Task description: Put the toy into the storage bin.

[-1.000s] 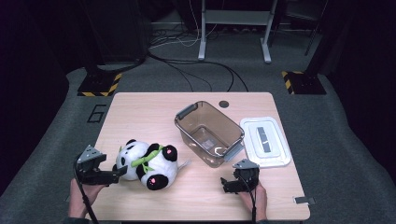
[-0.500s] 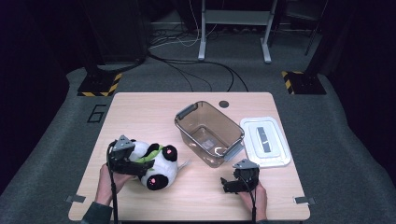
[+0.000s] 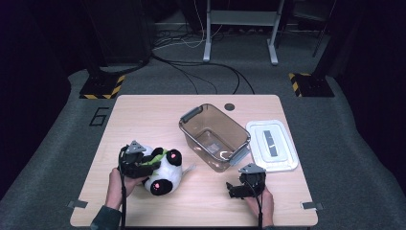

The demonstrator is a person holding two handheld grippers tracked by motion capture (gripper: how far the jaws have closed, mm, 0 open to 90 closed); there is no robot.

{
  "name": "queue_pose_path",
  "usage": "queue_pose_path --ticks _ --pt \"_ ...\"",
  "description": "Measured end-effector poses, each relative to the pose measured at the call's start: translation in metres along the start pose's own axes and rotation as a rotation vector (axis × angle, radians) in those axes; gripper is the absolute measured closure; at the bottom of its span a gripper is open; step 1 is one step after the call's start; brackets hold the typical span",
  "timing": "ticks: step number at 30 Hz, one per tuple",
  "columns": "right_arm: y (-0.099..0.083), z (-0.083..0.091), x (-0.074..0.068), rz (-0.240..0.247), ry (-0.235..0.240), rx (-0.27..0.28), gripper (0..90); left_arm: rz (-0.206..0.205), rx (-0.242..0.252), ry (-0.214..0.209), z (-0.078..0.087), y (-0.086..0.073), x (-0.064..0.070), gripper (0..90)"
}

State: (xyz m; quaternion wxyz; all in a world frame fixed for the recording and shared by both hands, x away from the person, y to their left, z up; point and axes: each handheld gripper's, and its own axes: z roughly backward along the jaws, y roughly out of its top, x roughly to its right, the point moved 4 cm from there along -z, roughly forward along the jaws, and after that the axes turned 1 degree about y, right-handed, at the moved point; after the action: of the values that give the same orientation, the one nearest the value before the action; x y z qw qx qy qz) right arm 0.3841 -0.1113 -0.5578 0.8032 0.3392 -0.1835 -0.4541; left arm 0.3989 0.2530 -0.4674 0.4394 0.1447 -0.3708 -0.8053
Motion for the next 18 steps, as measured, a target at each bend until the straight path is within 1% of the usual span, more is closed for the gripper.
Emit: queue_pose_path --ticks 2,3,5,8,10,13,15,17,18 --pt "0.000 0.000 0.000 -0.001 0.000 0.000 0.0 0.009 0.019 -0.007 0.000 -0.002 -0.001 67.8" --pt "0.000 0.000 0.000 0.000 0.000 0.000 0.0 0.007 0.035 -0.007 -0.001 -0.002 0.000 69.8" --pt "0.000 0.000 0.000 -0.001 0.000 0.000 0.0 -0.024 0.032 -0.003 0.001 -0.003 0.001 73.2" --pt "0.000 0.000 0.000 -0.001 0.000 0.000 0.0 -0.034 0.046 -0.005 0.003 -0.003 0.002 74.6" --pt "0.000 0.000 0.000 -0.001 0.000 0.000 0.0 -0.051 0.060 -0.022 0.007 -0.004 0.000 75.0" --pt "0.000 0.000 0.000 -0.001 0.000 0.000 0.0 -0.055 0.075 -0.026 0.011 -0.005 -0.002 75.2" --pt "0.000 0.000 -0.001 -0.008 0.001 0.000 0.0 -0.067 0.076 -0.023 0.015 -0.004 -0.004 75.4" --pt "0.000 0.000 0.000 0.000 0.002 0.000 0.0 -0.080 0.075 -0.024 0.018 -0.003 -0.006 75.5" --pt "0.000 0.000 0.000 0.000 0.001 0.000 0.0 -0.079 0.080 -0.020 0.020 -0.003 -0.006 75.5"
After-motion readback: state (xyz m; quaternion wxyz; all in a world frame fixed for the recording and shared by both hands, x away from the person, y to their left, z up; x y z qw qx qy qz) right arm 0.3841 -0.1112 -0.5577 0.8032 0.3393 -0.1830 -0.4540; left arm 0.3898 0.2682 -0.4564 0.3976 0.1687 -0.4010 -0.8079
